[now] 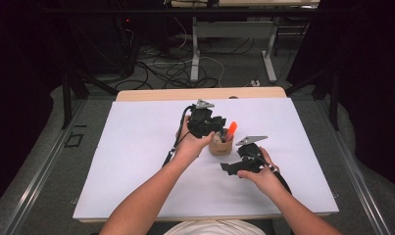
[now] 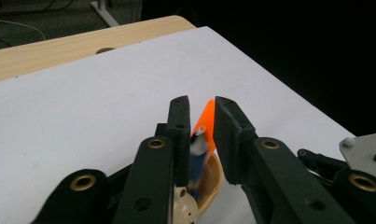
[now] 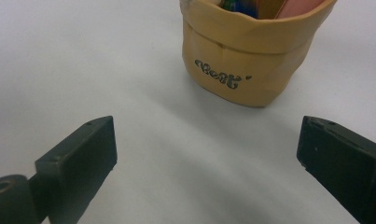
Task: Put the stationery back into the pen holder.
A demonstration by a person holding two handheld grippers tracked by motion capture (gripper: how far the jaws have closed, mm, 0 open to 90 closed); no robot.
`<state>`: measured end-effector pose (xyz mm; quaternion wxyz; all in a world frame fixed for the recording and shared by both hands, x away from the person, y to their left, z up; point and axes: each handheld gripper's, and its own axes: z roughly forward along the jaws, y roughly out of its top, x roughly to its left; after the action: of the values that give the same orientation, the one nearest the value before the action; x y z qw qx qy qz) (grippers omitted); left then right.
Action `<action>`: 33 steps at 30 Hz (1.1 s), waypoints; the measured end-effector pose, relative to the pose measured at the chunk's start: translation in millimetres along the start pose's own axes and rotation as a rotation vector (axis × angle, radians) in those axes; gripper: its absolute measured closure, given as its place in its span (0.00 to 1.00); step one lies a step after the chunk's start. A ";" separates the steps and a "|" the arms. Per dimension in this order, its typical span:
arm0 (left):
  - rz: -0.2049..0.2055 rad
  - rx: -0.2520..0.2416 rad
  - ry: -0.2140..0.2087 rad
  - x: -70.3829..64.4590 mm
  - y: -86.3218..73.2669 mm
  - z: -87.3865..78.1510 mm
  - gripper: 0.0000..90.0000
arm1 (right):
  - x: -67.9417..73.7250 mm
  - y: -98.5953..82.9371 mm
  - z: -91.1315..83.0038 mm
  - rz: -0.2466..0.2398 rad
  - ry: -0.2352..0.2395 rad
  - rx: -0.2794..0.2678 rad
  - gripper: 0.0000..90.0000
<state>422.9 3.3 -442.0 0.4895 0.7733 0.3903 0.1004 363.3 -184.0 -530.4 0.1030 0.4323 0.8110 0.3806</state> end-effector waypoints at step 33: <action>0.023 -0.062 0.075 35.8 -15.8 -42.9 0.36 | -1.0 0.3 -0.7 0.009 -0.005 0.000 0.05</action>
<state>416.0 61.0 -441.9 0.4968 0.7580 0.3963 0.1471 363.7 -185.0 -529.8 0.1034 0.4368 0.8089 0.3797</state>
